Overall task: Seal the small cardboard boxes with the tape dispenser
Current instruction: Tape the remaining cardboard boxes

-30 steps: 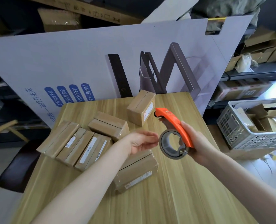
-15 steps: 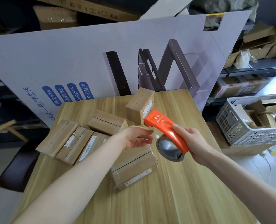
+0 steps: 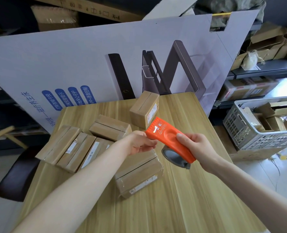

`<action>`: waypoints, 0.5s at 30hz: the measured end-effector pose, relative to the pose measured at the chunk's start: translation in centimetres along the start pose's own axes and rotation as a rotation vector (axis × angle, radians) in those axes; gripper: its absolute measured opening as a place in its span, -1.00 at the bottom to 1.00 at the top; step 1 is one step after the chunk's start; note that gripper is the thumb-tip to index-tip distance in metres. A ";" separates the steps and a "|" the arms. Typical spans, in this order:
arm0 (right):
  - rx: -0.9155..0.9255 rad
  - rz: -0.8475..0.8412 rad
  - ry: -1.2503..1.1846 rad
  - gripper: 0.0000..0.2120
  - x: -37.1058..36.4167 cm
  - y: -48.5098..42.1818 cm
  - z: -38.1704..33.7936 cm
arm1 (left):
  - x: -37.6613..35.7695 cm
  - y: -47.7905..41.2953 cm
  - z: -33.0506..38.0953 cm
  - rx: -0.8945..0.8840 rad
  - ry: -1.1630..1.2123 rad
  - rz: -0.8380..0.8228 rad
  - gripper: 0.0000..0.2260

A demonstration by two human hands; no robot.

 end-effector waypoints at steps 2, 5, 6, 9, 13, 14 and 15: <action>0.009 0.001 -0.002 -0.48 -0.1 0.2 0.1 | 0.2 0.0 -0.1 -0.007 0.006 0.017 -0.89; 0.020 -0.017 0.011 -0.56 -0.6 0.5 0.2 | 0.2 -0.2 0.0 -0.040 -0.052 0.110 -0.77; 0.024 -0.023 0.038 -0.60 -0.7 0.8 0.3 | 0.7 -0.3 0.3 -0.060 -0.066 0.181 -0.69; -0.015 -0.010 0.163 -0.72 0.3 2.1 1.6 | 3.9 -0.6 1.3 -0.095 -0.063 0.404 -0.68; -0.093 0.026 0.233 -0.70 1.0 4.2 4.5 | 4.9 -2.0 0.9 -0.132 -0.301 0.607 -0.76; -0.113 0.036 0.287 -0.68 0.7 4.6 5.5 | 4.2 -2.6 0.5 -0.153 -0.405 0.645 -0.79; -0.140 0.053 0.328 -0.66 0.4 5.1 6.5 | 3.5 -3.3 0.2 -0.177 -0.497 0.678 -0.83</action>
Point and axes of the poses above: each hand's wrist, its own y-axis away from the middle knuckle, its own x-axis out of the back of the hand, z = x × y, the point moved 2 cm from there along -y, towards the middle knuckle, and after that the axes turned 15 degrees about x, right-handed, at the moved point
